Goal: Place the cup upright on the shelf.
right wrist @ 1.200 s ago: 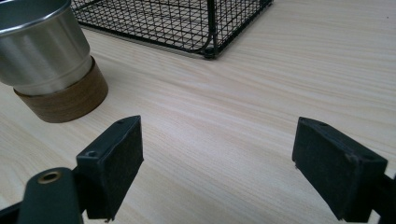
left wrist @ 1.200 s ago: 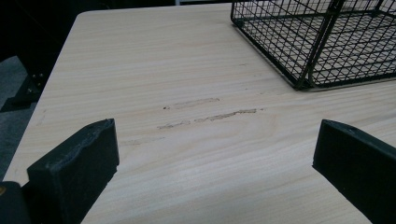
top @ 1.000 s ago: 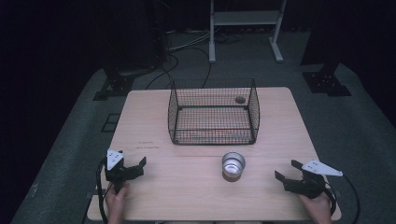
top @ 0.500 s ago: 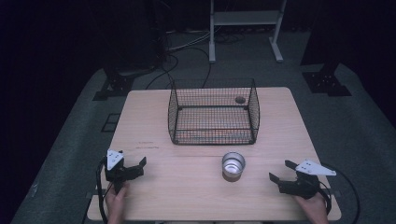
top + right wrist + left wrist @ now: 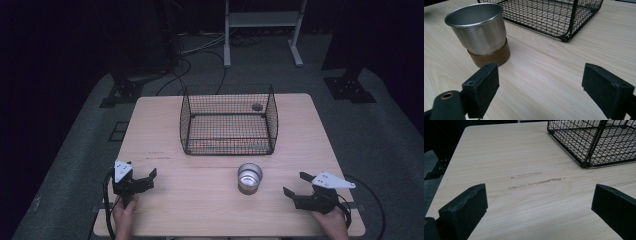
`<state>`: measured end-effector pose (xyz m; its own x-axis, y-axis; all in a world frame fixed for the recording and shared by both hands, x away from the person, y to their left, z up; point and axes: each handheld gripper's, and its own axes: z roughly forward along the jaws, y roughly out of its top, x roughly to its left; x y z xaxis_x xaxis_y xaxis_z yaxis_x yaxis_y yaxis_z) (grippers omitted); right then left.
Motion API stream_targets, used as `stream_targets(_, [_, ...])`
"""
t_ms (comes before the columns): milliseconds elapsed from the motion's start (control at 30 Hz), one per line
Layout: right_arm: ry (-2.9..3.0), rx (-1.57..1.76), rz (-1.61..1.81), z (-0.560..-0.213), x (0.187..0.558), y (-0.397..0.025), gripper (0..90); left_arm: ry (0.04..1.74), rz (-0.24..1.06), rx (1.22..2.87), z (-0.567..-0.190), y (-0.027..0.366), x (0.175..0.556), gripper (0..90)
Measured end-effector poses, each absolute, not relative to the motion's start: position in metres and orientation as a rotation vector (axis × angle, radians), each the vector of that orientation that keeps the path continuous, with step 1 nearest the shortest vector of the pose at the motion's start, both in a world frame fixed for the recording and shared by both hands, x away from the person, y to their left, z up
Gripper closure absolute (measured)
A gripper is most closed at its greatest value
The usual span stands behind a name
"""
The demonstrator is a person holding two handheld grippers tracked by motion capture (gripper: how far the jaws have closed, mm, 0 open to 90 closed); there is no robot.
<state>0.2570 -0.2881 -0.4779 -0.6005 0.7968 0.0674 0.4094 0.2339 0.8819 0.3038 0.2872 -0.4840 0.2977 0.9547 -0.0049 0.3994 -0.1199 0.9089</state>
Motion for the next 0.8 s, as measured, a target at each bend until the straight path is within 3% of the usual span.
stream_targets(800, [2.194, 1.032, 1.37, -0.474, 0.254, -0.268, 13.2, 1.246, 0.79, 1.684, -0.484, 0.287, 0.303, 0.0])
